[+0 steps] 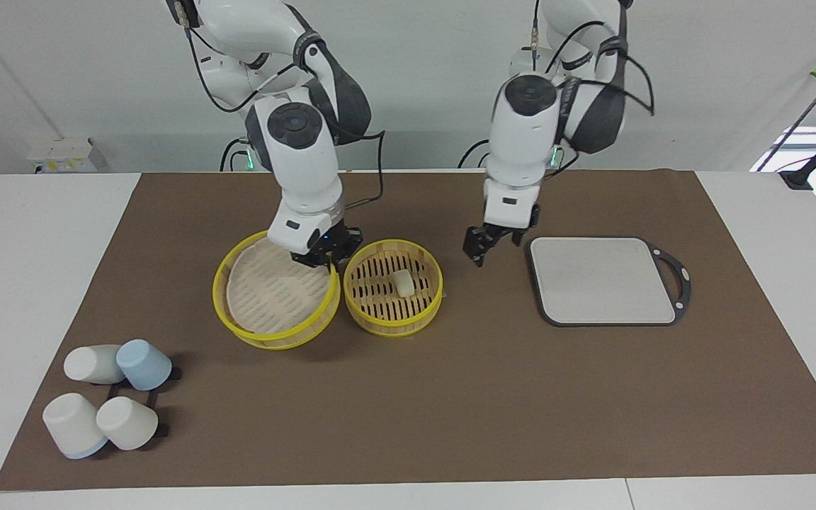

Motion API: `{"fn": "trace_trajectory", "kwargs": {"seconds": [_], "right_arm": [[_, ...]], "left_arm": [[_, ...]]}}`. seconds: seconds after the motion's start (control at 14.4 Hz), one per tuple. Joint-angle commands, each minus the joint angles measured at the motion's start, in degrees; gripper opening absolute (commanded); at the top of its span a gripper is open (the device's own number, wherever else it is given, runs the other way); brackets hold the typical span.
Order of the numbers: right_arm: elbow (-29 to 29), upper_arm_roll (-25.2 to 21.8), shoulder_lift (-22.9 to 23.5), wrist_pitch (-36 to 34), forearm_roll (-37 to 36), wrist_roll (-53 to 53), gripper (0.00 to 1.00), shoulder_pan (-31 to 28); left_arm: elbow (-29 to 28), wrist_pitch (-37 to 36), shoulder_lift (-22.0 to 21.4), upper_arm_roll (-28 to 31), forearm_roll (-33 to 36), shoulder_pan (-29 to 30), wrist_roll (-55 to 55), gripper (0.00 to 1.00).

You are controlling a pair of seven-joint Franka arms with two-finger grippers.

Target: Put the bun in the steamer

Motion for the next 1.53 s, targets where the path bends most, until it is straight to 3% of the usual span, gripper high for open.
{"fn": "trace_trajectory", "kwargs": {"seconds": [0.0,0.21,0.35,0.56,0.97,1.46], "right_arm": [[4.68,-0.11,2.67,0.29,0.34,12.51,0.0,7.21],[8.39,-0.54,8.74,3.0,-1.42,25.37,0.0,15.38],[6.74,-0.37,9.81,7.83,-4.05,27.25,0.0,15.94],[5.5,-0.37,9.9,9.17,-4.41,26.9,0.0,15.58],[-0.3,-0.37,8.41,14.87,-4.59,26.02,0.0,14.97],[-0.83,-0.37,8.93,16.11,-4.5,26.9,0.0,15.76]], "left_arm": [[-1.57,-5.2,-4.81,-0.87,-1.61,8.07,13.0,1.0],[-0.96,-9.77,-7.54,-0.43,-1.97,13.45,25.13,1.0],[-0.35,-12.14,-8.6,-0.17,-1.97,15.73,31.55,1.0],[-0.52,-14.52,-10.88,-0.17,-1.97,18.47,38.69,1.0],[-0.7,-16.37,-12.91,-0.26,-1.88,19.7,41.69,1.0],[-0.87,-14.71,-12.56,-0.08,-3.98,20.67,43.01,1.0]]}}
